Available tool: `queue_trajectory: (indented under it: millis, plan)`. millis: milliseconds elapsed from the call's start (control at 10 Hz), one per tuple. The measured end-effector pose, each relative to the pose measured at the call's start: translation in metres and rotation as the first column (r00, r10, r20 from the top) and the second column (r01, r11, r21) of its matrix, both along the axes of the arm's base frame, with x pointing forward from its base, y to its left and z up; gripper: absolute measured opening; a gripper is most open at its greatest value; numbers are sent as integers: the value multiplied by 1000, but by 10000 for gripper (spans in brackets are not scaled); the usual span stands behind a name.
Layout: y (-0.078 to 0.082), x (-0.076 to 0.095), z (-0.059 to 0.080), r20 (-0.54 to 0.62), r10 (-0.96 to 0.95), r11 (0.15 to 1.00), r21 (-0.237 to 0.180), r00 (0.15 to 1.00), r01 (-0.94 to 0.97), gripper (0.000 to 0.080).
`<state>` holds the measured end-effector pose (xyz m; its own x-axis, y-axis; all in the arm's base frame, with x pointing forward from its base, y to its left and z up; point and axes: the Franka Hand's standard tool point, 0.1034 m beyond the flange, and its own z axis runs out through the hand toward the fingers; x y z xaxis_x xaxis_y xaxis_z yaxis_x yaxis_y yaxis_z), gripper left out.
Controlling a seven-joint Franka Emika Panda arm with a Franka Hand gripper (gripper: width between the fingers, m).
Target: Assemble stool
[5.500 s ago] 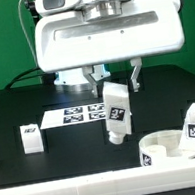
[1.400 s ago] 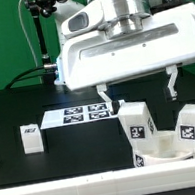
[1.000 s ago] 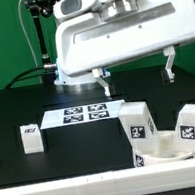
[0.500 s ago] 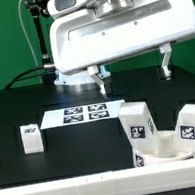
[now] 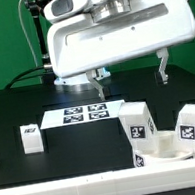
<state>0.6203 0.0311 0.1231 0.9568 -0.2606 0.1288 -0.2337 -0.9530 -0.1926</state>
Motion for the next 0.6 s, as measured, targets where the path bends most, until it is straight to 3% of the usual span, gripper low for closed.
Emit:
queue_trajectory:
  millis: [400,600]
  plan:
    - [3,0,-1,-226,50,995,98,973,-28,649]
    - [3,3,-2,-203,61,995,90,977,-43,649]
